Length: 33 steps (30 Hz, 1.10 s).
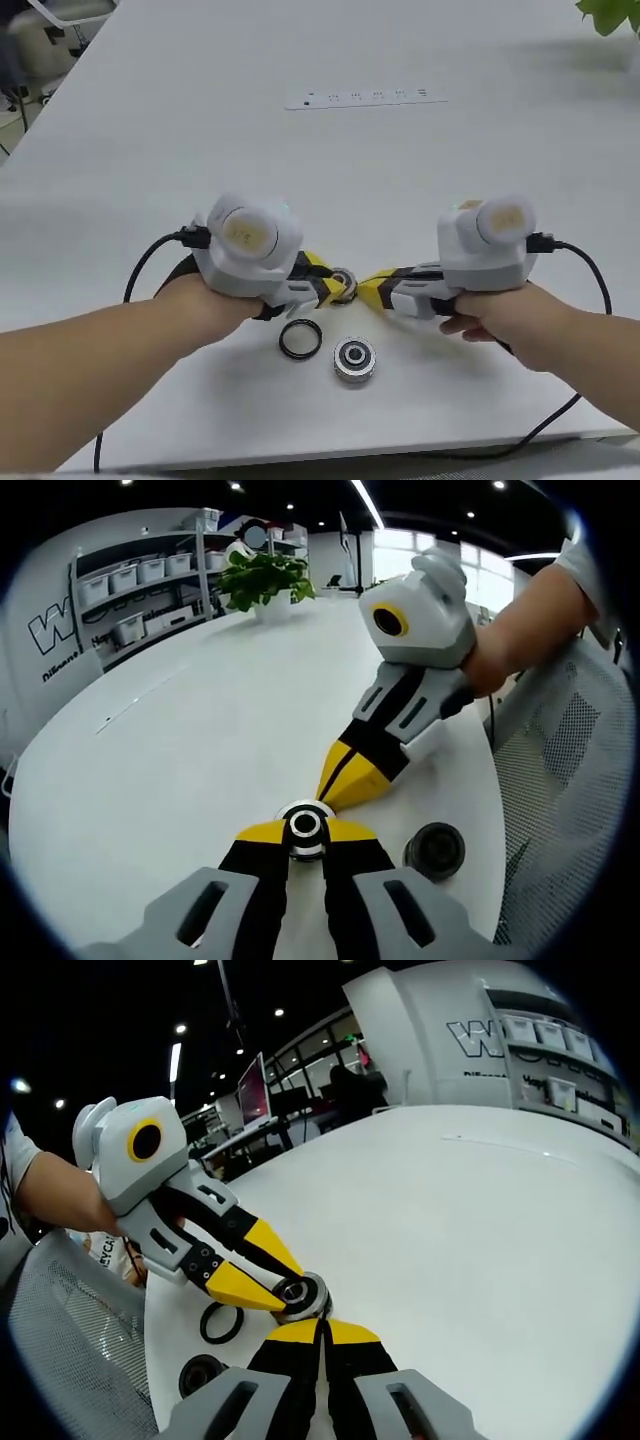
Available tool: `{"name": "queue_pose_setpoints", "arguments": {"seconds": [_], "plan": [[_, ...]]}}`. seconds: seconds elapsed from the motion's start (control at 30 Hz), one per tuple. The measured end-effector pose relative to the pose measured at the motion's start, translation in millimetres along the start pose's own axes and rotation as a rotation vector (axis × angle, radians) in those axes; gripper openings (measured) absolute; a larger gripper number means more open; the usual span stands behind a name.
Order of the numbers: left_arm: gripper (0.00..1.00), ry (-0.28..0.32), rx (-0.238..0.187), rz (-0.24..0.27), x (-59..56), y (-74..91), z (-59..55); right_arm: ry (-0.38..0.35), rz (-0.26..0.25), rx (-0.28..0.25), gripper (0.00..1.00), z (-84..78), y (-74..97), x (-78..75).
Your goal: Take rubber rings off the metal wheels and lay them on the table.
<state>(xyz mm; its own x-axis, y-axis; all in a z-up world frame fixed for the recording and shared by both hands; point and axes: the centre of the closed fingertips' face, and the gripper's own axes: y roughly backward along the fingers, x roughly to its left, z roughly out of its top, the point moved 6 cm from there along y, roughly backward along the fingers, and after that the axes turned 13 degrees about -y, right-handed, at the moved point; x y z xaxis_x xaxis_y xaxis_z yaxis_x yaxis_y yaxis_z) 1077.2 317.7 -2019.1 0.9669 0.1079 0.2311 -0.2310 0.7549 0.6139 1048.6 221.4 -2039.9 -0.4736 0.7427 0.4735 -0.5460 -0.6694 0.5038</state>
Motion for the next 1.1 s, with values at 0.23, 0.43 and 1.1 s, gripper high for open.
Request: {"name": "queue_pose_setpoints", "arguments": {"seconds": [0.23,0.43,1.1], "plan": [[0.08,-0.003,0.008,-0.001,-2.1,1.6,-0.1,-0.029,0.009,-0.017,0.00,3.2,2.2,1.2],[0.08,-0.004,0.014,0.000,-2.7,1.7,-0.2,-0.043,0.025,-0.032,0.00,6.9,4.0,1.7],[0.08,0.006,0.023,0.005,-3.9,1.6,0.8,-0.030,0.032,-0.019,0.00,11.0,2.5,4.2]]}}
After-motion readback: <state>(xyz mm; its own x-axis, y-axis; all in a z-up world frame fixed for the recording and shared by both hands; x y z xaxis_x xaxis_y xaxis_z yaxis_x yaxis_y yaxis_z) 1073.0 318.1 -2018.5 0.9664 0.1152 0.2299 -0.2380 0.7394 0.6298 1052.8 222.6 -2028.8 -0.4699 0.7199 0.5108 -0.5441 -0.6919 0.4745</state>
